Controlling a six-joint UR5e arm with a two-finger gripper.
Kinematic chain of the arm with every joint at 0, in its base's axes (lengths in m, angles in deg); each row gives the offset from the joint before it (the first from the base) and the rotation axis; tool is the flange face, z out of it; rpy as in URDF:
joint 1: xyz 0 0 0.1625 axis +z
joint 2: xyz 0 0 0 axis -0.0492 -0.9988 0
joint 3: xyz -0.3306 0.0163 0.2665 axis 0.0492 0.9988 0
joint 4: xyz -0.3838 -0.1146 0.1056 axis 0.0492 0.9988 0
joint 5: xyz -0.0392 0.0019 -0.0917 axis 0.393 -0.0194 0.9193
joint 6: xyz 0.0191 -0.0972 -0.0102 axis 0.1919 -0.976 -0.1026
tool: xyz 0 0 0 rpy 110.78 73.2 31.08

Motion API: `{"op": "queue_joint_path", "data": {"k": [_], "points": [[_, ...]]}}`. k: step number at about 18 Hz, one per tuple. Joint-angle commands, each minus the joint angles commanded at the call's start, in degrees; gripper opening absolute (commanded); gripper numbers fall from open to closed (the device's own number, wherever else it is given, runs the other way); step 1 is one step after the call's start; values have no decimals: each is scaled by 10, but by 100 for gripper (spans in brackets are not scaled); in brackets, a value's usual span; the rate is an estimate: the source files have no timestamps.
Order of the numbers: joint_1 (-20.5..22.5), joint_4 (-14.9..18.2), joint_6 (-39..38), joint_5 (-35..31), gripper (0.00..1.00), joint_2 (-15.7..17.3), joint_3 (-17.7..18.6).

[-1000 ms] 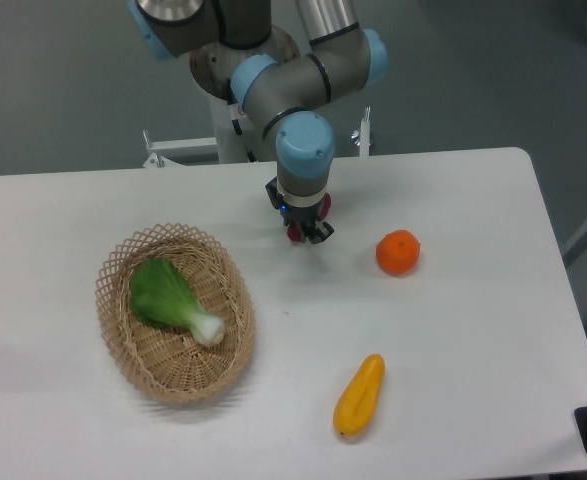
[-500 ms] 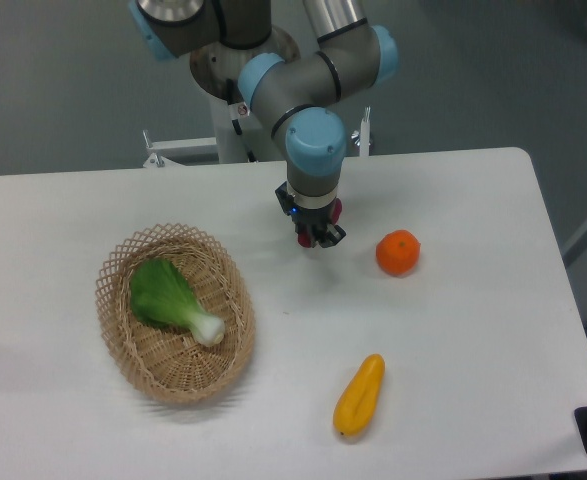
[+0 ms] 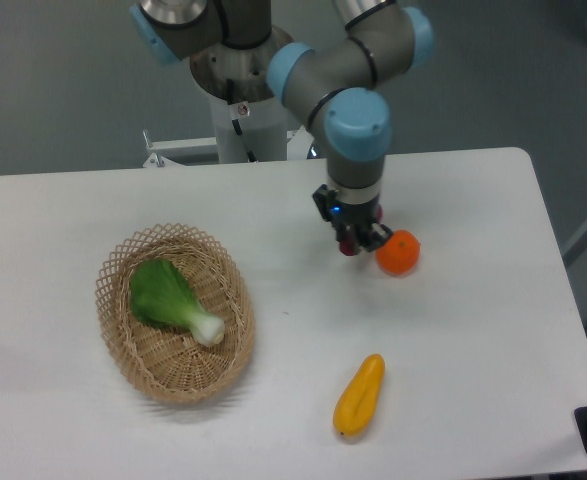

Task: Pick up the sweet potato from the table
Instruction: 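Lift the held sweet potato and carry it past the orange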

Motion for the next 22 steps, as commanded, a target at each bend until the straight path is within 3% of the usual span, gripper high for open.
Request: {"op": "queue_joint_path", "data": {"k": [4,8,10,16,22], "points": [[18,10,0,1,20,-42,-65],[36,53,-2,31,19,-81,-134],[39,57,-2,40,20,-97,-159],[40,58,5,40,21,-125,-199],[40,58,10,36,21,-128,-201]]}}
